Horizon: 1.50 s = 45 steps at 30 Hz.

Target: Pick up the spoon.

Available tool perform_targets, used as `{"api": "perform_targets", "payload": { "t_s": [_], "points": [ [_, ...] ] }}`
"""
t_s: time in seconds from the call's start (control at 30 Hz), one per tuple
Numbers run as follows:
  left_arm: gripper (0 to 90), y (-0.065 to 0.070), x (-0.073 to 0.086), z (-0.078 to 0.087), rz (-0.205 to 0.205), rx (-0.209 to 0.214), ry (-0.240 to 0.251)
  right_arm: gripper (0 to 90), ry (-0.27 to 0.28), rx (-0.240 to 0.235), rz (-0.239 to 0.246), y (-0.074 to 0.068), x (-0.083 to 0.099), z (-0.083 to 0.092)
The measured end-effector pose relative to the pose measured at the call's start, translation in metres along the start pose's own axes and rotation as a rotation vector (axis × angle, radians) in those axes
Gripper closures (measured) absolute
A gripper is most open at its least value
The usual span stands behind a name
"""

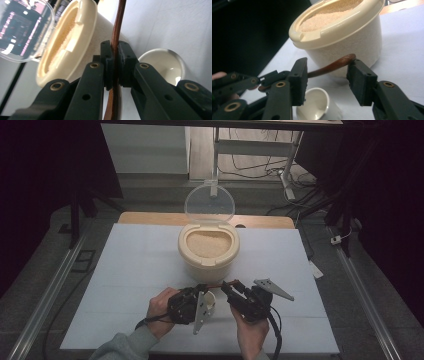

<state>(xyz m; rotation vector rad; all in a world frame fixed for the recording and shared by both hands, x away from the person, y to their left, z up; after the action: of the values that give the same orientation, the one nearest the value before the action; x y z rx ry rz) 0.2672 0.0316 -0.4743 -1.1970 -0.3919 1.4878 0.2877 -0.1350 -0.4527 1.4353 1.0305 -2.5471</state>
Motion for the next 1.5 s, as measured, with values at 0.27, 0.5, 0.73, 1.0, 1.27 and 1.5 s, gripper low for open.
{"api": "perform_targets", "payload": {
  "t_s": [0.27, 0.5, 0.73, 1.0, 1.27, 1.5],
  "points": [
    [81.8, 0.008, -0.006, 0.002, -0.073, -0.083, -0.005, 55.6, 0.022, -0.016, -0.078, 0.003, -0.003, -0.008],
    [78.0, 0.011, -0.009, 0.004, -0.118, -0.117, -0.003, 66.6, 0.036, -0.094, -0.139, 0.008, -0.008, -0.01],
    [72.7, 0.012, -0.012, 0.006, -0.125, -0.111, 0.03, 81.4, 0.058, -0.224, -0.166, 0.005, -0.013, -0.006],
    [69.2, 0.008, -0.011, 0.007, -0.059, -0.069, 0.066, 83.6, 0.078, -0.252, -0.101, -0.001, -0.02, -0.003],
    [47.1, -0.008, 0.011, 0.025, 0.223, 0.085, 0.109, 83.7, 0.103, -0.266, -0.035, 0.004, -0.031, 0.003],
    [31.7, -0.021, 0.05, 0.038, 0.472, 0.191, 0.111, 83.6, 0.139, -0.27, 0.03, 0.007, -0.043, 0.013]
  ]
}}
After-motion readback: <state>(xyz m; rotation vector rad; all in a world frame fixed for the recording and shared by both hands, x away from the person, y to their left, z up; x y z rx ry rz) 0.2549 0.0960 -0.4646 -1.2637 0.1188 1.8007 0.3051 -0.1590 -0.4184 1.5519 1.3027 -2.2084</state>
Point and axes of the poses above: each handheld gripper's, and its own axes: z roughly backward along the jaws, x roughly out of its underside, y roughly to its right, the point moved 4 cm from there along -z, roughly forward along the jaws, and after that the axes turned 6 degrees about -z, right-handed, at the moved point
